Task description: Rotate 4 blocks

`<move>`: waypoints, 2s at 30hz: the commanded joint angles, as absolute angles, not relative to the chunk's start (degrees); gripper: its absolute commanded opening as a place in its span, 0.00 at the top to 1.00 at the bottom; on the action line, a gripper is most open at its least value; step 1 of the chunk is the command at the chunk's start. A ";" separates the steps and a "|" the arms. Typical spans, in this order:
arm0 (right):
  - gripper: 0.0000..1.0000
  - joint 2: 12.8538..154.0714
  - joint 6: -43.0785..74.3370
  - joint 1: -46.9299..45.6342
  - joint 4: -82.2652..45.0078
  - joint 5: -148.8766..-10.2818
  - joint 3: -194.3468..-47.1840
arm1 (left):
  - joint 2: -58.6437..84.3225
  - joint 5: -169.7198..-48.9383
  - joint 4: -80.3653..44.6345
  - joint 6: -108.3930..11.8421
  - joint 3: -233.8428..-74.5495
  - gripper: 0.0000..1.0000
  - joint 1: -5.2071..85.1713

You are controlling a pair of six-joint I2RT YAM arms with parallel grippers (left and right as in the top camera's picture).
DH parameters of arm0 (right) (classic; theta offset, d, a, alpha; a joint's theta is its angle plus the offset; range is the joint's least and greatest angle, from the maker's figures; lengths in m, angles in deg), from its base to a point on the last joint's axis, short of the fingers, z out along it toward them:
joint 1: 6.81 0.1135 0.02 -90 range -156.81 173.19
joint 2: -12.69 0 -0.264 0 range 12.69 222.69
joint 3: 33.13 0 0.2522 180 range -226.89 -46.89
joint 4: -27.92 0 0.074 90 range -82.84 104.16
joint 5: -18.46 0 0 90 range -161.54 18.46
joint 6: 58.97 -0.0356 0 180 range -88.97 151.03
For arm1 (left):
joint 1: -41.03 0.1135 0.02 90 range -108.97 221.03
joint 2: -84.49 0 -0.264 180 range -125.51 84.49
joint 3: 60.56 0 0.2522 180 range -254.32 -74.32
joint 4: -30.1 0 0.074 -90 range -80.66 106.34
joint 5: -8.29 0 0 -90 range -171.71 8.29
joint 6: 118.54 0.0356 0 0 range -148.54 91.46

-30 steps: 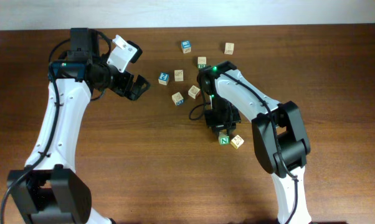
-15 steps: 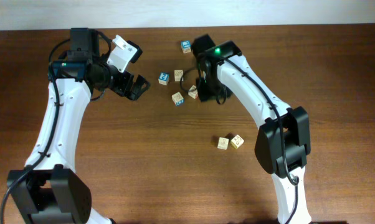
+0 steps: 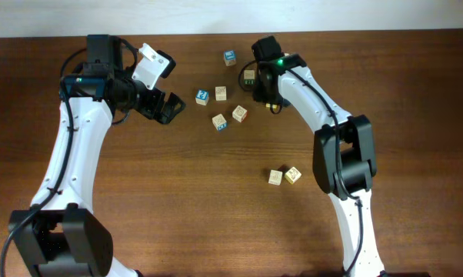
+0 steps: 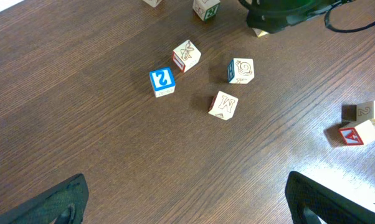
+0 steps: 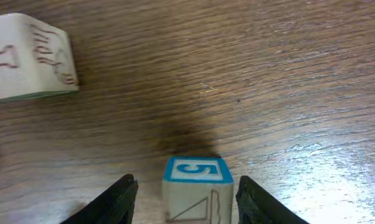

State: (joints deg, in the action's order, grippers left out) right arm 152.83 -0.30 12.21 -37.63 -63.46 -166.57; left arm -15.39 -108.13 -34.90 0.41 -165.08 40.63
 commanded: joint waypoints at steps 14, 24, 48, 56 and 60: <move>0.79 153.53 6.03 11.28 -48.12 -73.75 -167.13 | -14.75 -109.39 -37.13 1.31 -166.26 0.01 40.45; 0.78 153.53 11.15 20.48 -65.96 -78.61 -167.11 | 3.26 -95.17 -42.75 -11.89 -166.26 0.01 45.35; 0.55 153.53 11.15 24.78 -79.25 -75.59 -165.82 | 10.36 -95.19 -46.75 -12.27 -166.26 0.01 47.69; 0.55 148.10 11.35 24.63 -76.98 -74.26 -169.19 | 10.36 -95.17 -46.75 -12.27 -166.26 0.01 47.69; 0.56 143.10 11.39 23.14 -65.35 -71.57 -169.93 | 10.36 -95.19 -46.73 -12.27 -166.26 0.01 47.69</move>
